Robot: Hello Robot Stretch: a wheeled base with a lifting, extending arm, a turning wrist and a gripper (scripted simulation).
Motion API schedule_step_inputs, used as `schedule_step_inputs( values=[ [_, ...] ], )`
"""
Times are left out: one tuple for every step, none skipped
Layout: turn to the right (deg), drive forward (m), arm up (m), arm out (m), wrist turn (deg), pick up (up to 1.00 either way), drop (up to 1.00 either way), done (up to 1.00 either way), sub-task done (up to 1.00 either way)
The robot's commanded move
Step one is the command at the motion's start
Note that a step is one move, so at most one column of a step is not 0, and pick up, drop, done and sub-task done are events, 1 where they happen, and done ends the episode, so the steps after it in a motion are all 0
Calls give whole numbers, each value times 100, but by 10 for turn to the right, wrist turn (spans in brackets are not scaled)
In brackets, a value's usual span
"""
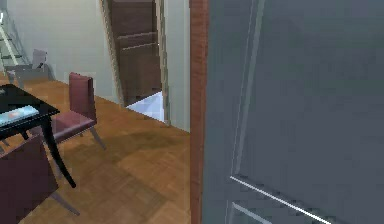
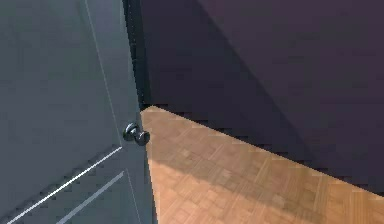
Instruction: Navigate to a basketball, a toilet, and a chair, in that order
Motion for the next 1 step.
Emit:
schedule_step_inputs(
  values=[
    [0,20,0,0,0,0,0,0,0]
  ],
)
